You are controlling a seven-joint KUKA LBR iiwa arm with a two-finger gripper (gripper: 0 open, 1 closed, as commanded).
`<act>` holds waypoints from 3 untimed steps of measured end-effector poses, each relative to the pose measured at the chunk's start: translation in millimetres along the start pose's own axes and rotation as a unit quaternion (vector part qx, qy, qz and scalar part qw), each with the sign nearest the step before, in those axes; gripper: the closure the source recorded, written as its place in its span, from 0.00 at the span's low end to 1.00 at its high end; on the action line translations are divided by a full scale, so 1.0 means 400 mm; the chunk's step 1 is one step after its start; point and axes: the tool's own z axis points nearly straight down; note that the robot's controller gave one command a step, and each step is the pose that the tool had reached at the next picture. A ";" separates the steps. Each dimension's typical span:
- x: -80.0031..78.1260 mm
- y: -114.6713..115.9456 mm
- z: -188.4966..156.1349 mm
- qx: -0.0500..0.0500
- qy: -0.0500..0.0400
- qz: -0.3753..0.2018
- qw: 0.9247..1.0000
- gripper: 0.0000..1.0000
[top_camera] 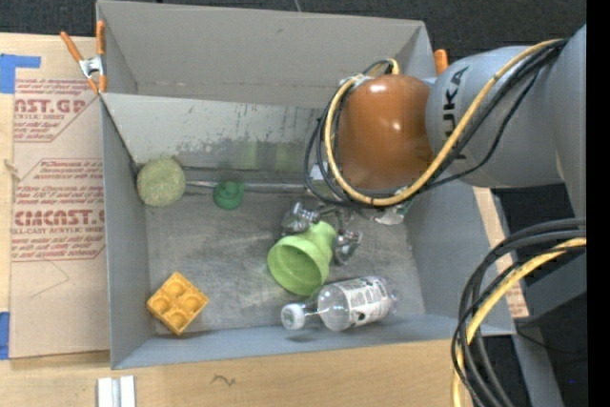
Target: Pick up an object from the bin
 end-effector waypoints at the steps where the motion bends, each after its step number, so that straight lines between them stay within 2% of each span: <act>1: 0.000 -0.001 -0.004 -0.002 -0.001 0.000 1.000 1.00; 3: -0.003 0.008 -0.029 -0.009 -0.004 0.001 1.000 1.00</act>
Offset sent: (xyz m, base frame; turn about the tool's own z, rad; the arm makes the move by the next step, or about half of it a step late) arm 0.0000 -0.0001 0.0243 -0.0001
